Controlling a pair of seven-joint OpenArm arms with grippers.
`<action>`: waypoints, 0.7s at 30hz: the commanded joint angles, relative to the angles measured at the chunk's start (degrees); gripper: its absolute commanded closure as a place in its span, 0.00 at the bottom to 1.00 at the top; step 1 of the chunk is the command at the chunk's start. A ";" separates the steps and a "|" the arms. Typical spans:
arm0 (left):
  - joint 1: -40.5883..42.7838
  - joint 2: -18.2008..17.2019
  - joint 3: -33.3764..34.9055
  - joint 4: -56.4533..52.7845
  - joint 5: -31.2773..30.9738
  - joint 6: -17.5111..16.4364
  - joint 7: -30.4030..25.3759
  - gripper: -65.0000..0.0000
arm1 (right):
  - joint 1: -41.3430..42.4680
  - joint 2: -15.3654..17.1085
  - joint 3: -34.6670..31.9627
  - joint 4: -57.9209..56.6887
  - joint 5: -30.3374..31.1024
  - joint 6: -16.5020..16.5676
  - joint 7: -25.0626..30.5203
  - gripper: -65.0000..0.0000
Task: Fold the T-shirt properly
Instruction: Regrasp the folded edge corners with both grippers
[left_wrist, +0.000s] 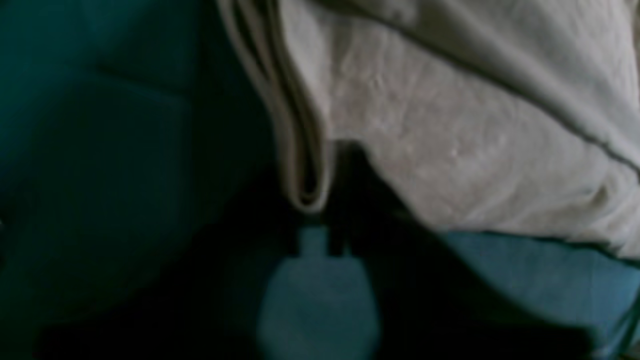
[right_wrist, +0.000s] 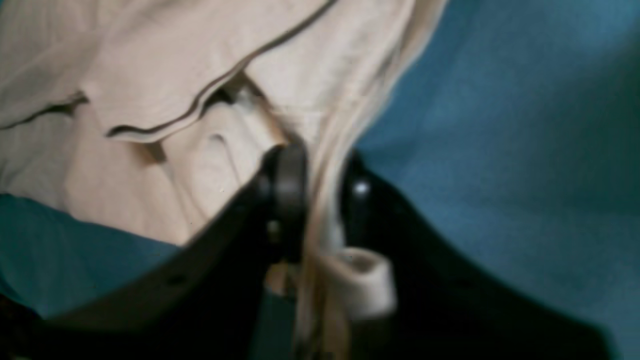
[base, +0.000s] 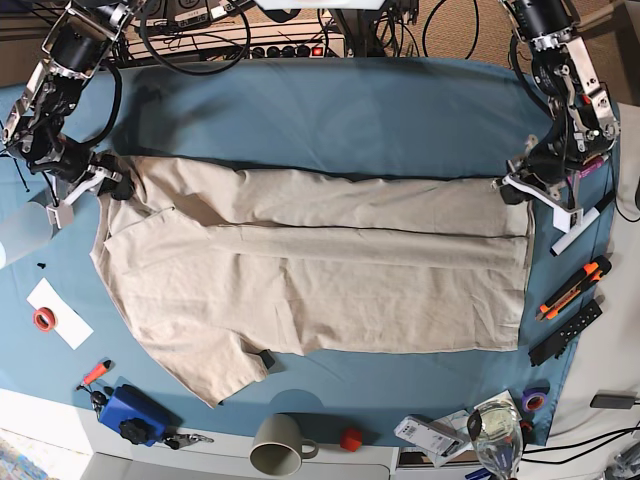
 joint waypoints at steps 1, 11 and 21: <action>-0.02 -0.35 0.07 0.35 0.63 0.22 1.42 1.00 | -0.79 0.07 -0.68 -0.61 -4.59 -0.72 -5.40 0.92; -0.02 -0.76 0.02 0.39 0.63 -3.06 2.86 1.00 | -0.81 3.04 -0.59 0.52 -4.61 -0.63 -4.81 1.00; -0.04 -2.16 -0.17 0.46 0.17 -3.08 4.20 1.00 | -0.81 3.04 -0.59 7.65 -4.63 -0.63 -5.44 1.00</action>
